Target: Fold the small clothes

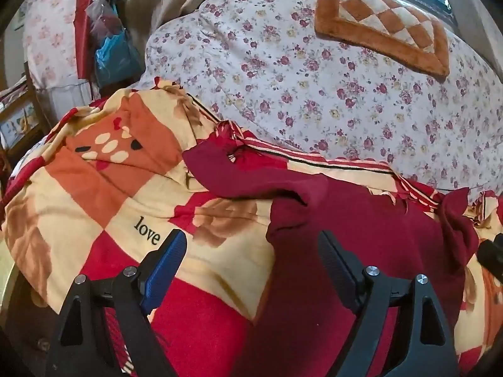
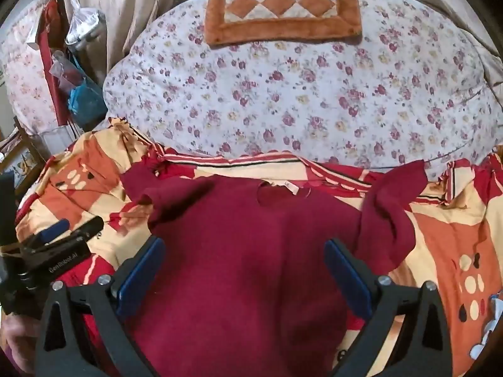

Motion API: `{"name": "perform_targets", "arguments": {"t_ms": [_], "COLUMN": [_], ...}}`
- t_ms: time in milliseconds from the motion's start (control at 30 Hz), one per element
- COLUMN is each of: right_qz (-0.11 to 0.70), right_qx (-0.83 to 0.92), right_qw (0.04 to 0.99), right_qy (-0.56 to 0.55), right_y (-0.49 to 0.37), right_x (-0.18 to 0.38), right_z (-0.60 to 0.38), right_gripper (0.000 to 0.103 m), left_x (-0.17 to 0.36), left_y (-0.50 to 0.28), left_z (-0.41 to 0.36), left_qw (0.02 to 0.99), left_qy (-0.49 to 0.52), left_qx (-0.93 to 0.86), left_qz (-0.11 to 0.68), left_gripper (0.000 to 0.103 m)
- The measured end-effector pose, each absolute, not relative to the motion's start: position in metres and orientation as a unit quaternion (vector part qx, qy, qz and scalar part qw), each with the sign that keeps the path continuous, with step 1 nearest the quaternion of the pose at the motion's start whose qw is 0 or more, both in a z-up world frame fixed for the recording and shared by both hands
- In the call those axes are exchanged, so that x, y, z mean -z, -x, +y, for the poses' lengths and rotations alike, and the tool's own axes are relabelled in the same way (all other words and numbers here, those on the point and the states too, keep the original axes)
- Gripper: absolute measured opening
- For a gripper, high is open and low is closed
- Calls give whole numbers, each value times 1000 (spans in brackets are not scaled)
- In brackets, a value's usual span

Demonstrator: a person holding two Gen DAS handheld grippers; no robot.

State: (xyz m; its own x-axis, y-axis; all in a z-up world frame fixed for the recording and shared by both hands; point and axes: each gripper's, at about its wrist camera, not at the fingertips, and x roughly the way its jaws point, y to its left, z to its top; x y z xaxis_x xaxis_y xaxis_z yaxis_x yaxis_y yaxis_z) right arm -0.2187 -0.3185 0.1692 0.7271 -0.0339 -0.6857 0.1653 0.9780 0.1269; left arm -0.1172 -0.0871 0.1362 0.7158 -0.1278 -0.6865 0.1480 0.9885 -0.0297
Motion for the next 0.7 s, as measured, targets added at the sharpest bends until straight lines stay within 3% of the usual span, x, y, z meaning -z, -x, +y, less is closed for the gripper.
{"name": "perform_targets", "arguments": {"t_ms": [700], "right_qz": [422], "right_qx": [94], "right_qw": [899], "right_qy": [-67], "right_y": [192], "right_x": [-115], "right_z": [-337], "right_gripper": [103], "left_x": [-113], "left_y": [96], "left_z": [-119], "left_qw": [916], "left_qy": [-30], "left_qx": [89], "left_qz": [390], "left_gripper": [67]}}
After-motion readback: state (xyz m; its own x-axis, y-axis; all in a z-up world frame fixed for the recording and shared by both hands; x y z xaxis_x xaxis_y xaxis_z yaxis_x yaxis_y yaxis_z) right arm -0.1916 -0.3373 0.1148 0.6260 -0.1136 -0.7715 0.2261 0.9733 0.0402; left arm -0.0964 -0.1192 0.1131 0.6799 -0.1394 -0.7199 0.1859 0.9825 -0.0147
